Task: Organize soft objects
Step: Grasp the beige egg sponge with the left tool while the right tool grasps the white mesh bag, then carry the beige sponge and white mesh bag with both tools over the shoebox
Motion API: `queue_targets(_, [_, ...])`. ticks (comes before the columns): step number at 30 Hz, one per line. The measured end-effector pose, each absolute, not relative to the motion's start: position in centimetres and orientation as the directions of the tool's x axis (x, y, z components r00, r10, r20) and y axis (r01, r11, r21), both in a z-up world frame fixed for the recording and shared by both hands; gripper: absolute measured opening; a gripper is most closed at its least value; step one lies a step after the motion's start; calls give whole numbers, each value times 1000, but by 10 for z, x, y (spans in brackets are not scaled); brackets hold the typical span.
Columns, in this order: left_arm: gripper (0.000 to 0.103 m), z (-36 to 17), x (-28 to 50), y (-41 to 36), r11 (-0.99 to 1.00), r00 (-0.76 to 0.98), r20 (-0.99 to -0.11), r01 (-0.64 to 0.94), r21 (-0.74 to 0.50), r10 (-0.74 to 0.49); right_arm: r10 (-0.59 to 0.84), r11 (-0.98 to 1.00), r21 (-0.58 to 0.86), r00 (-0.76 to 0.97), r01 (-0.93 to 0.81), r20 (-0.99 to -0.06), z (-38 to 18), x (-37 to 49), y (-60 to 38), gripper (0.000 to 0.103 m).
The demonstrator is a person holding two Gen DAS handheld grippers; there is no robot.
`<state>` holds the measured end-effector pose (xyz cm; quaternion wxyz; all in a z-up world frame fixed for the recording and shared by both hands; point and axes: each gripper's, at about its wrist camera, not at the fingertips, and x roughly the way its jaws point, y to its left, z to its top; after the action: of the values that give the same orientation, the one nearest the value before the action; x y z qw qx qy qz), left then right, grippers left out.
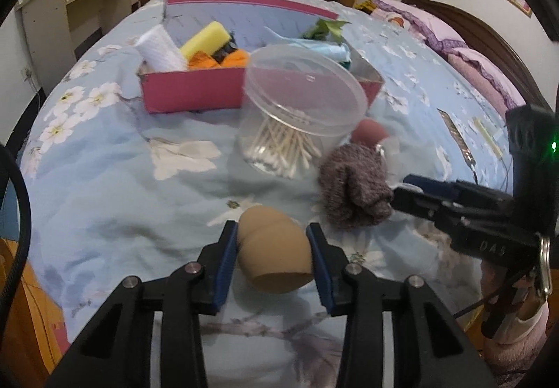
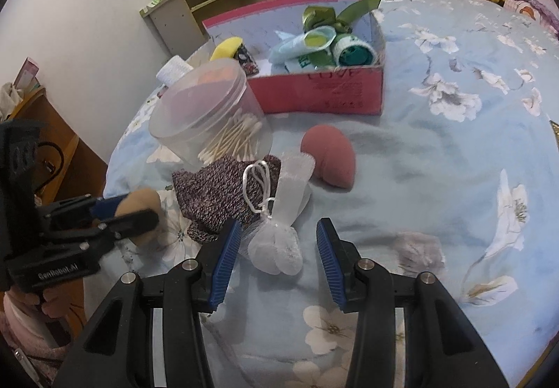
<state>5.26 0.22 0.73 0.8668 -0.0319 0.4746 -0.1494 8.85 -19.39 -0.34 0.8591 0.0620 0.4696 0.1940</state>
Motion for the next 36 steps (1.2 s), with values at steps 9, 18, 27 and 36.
queue_targets(9, [41,3,57,14,957,506,-814,200,-212,-286,405,911,308,459,-274,-790,-13,93,-190,45])
queue_targets(18, [41,2,57,16,957,512,-809,196,-214,-287,416,903,295,468,-311,-779,-6,87,-184,19])
queue_targets(27, [41,12,57,19,959,534,-798,190,-209,-280,408,907,272,515,-321,-754,13,75,-190,18])
queue_targets(36, [41,29,61,19,962,567,-779,198,-186,-267,393,914,245,555,-323,-733,33,73,-196,18])
